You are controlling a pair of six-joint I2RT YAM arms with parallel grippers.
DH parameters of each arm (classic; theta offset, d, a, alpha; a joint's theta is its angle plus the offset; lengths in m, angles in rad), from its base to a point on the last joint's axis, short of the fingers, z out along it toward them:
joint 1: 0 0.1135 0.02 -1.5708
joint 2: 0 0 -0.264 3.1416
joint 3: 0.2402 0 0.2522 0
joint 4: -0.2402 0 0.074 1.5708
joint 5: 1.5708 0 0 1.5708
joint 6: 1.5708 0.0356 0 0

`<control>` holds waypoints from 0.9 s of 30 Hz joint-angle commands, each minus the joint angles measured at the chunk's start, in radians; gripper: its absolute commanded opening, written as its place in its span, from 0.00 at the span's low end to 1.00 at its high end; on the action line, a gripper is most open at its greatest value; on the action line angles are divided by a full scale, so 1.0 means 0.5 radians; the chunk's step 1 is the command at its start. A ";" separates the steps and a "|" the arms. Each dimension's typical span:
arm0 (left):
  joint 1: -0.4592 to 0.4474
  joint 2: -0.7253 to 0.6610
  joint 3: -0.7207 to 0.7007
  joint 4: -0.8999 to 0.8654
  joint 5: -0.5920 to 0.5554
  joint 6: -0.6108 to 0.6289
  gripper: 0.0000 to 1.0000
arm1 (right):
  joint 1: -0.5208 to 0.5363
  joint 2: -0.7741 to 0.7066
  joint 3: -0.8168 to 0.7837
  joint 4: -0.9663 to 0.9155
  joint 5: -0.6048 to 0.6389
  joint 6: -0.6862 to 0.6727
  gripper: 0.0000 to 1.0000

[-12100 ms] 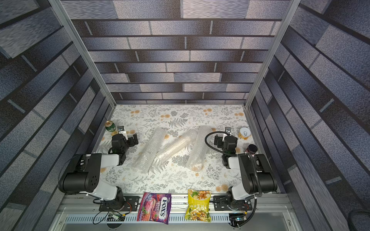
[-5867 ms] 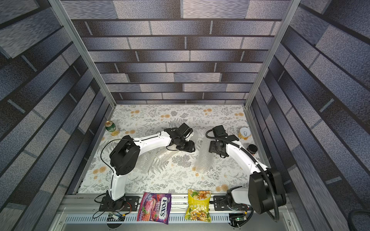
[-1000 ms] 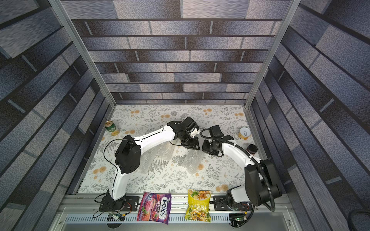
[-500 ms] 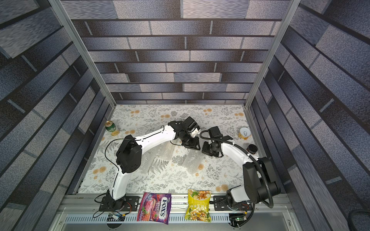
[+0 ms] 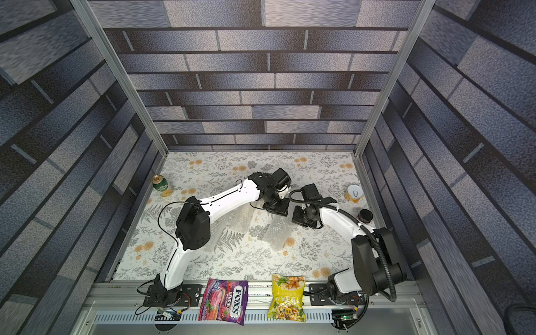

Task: Unwrap the vase from the bubble wrap
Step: Unwrap the bubble wrap at the center of the board.

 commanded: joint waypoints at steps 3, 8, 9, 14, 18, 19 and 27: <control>-0.008 0.180 -0.026 -0.233 -0.215 0.053 0.25 | 0.006 0.018 -0.040 -0.100 0.055 -0.038 0.00; -0.012 0.221 -0.021 -0.248 -0.223 0.059 0.24 | 0.006 0.022 -0.040 -0.128 0.101 -0.063 0.00; -0.010 0.228 -0.023 -0.252 -0.226 0.063 0.24 | 0.007 0.019 -0.044 -0.130 0.105 -0.066 0.00; -0.003 0.248 -0.032 -0.256 -0.217 0.076 0.23 | 0.007 0.026 -0.051 -0.130 0.120 -0.073 0.00; 0.008 0.231 -0.065 -0.221 -0.214 0.070 0.22 | 0.003 0.028 -0.065 -0.147 0.151 -0.085 0.00; 0.011 0.226 -0.075 -0.212 -0.210 0.067 0.22 | 0.004 0.025 -0.065 -0.153 0.162 -0.091 0.00; 0.025 0.201 -0.120 -0.159 -0.180 0.061 0.22 | -0.021 -0.012 -0.076 -0.181 0.201 -0.097 0.00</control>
